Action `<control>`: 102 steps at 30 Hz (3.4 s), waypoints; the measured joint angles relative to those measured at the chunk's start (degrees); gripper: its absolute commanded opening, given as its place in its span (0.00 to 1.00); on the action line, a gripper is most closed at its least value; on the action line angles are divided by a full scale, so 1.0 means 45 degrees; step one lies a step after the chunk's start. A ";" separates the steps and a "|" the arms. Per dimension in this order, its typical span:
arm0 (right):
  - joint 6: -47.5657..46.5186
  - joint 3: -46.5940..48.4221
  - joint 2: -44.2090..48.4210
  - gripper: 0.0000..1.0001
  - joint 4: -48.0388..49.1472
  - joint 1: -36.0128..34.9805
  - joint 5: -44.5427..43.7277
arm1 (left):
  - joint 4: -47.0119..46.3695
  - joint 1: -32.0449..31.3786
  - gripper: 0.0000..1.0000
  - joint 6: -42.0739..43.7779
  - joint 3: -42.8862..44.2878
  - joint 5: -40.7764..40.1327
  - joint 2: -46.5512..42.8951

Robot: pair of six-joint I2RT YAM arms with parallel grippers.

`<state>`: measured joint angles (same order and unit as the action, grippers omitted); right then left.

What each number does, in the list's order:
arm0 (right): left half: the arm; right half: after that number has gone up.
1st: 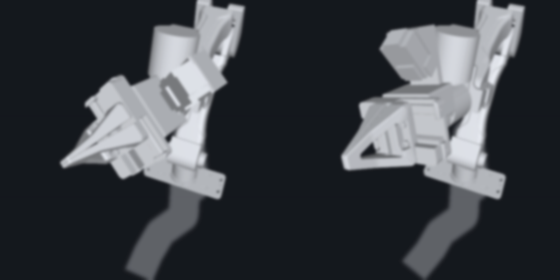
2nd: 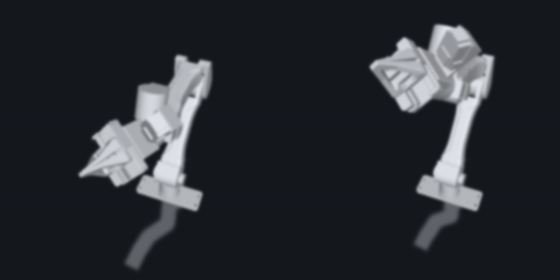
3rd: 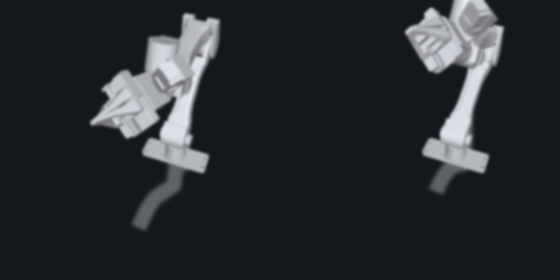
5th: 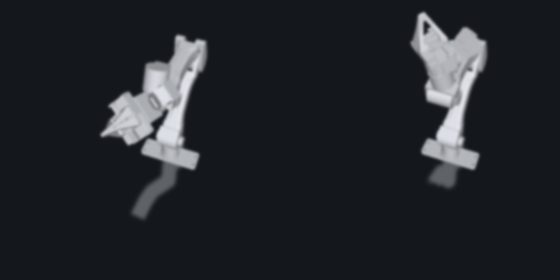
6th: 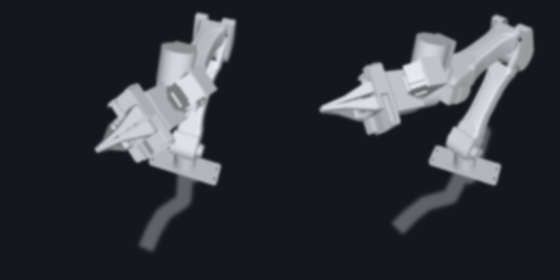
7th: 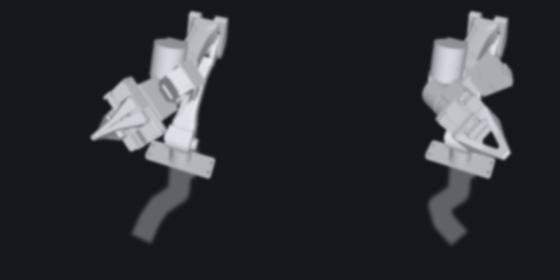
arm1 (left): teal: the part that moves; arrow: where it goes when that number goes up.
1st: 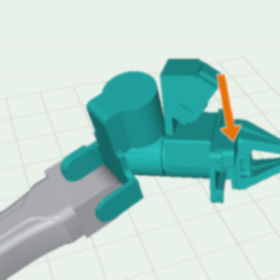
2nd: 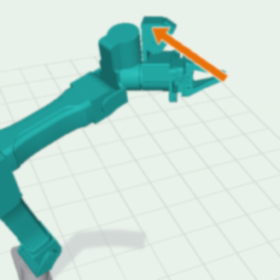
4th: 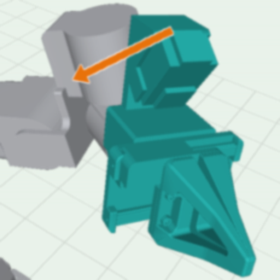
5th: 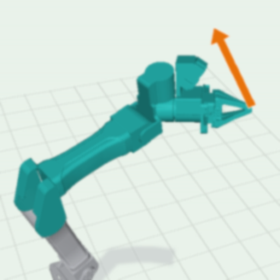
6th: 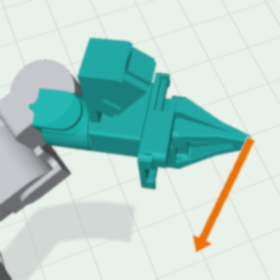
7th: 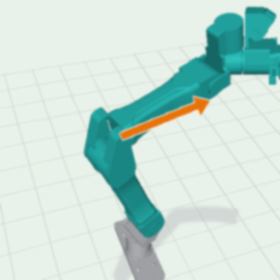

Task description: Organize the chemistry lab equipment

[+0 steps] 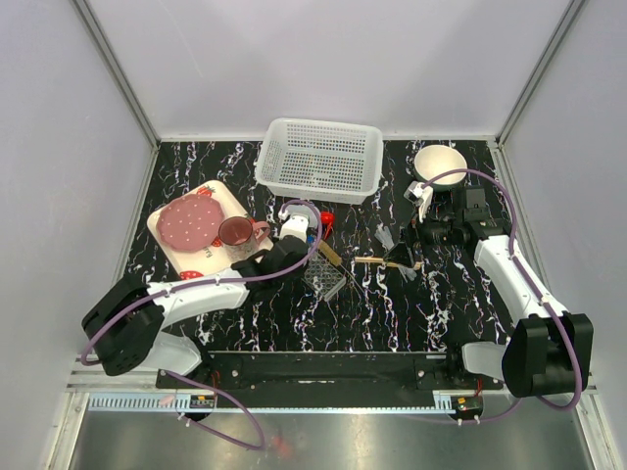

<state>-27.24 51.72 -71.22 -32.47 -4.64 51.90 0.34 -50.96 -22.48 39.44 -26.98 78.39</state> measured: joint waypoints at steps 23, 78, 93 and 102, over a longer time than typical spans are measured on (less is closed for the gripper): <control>-0.0107 0.0000 -0.0024 0.96 -0.0092 0.0010 0.0005 | 0.2181 0.0044 0.75 -0.1467 -0.0481 -0.0408 -0.3113; -0.0287 0.0000 -0.0214 0.98 -0.0107 0.0019 -0.0005 | 0.4668 0.2997 0.67 -0.1928 0.0306 0.2244 0.1156; -0.0321 0.0000 -0.0219 0.98 -0.0141 0.0019 -0.0005 | 0.4949 0.3638 0.67 -0.2025 0.0811 0.2409 0.1617; -0.0340 0.0000 -0.0248 0.99 -0.0151 0.0019 -0.0010 | 0.4634 0.4031 0.61 -0.1579 0.1341 0.2409 0.2259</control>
<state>-28.77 51.72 -72.34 -33.15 -4.56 51.86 21.19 -32.82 -29.58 45.47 -16.14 88.55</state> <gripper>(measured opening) 0.984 0.641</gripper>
